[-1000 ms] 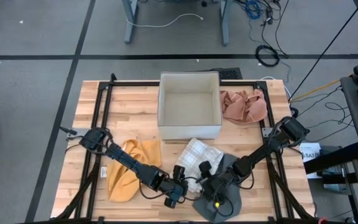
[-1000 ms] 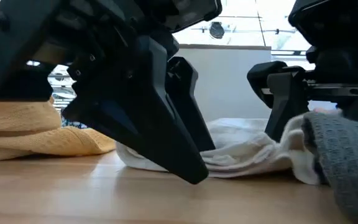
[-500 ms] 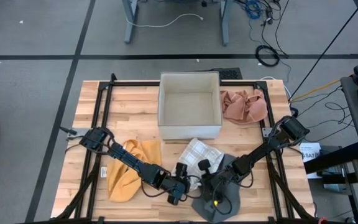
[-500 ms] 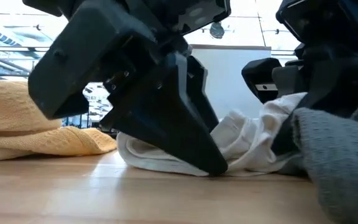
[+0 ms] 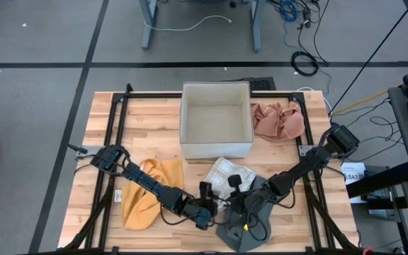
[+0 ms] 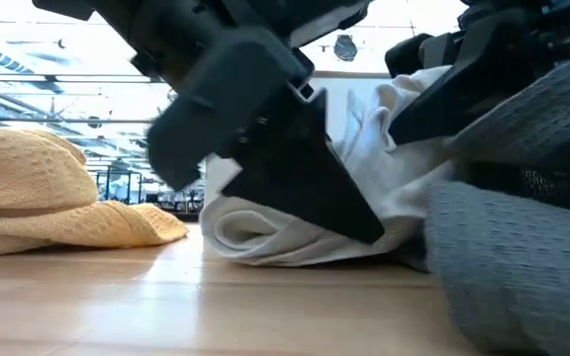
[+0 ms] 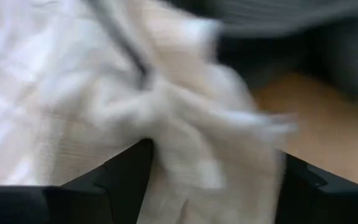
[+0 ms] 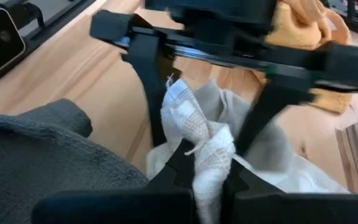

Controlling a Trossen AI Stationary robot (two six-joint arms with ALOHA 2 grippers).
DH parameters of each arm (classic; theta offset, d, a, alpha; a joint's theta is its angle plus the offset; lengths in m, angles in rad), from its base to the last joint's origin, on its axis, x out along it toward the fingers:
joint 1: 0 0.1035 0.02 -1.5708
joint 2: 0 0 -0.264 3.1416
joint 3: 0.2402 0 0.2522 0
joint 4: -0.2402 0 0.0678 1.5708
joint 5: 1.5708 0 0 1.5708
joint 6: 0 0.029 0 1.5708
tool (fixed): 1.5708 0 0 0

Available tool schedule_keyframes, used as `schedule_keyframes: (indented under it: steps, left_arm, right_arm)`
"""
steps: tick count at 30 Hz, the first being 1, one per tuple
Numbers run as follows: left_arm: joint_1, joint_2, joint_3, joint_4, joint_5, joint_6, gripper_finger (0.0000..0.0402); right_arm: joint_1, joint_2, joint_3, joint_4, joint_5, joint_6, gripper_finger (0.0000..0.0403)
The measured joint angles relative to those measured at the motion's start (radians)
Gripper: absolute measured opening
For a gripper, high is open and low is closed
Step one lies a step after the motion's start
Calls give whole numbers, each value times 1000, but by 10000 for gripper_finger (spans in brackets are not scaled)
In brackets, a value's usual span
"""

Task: Fold towel
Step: Put the white towel with brown checkered lines into the laundry bin

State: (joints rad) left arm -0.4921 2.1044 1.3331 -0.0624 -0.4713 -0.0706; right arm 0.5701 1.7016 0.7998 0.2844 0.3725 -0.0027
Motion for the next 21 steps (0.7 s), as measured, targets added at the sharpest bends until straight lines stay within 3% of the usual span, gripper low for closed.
schedule_keyframes:
  steps: [7, 10, 17, 21]
  left_arm:
    - [17, 26, 0, -11, -29, -49, 244]
    - [18, 42, 2, -22, -35, -51, 199]
    - [12, 42, 1, -10, -38, 31, 44]
    - [9, 18, 0, -19, -38, 61, 29]
  right_arm:
    - [0, 0, 0, -19, -1, 17, 5]
    - [0, 0, 0, -26, 0, 20, 5]
    - [1, 0, 1, -99, -11, 52, 30]
    - [17, 0, 2, -121, -6, 45, 67]
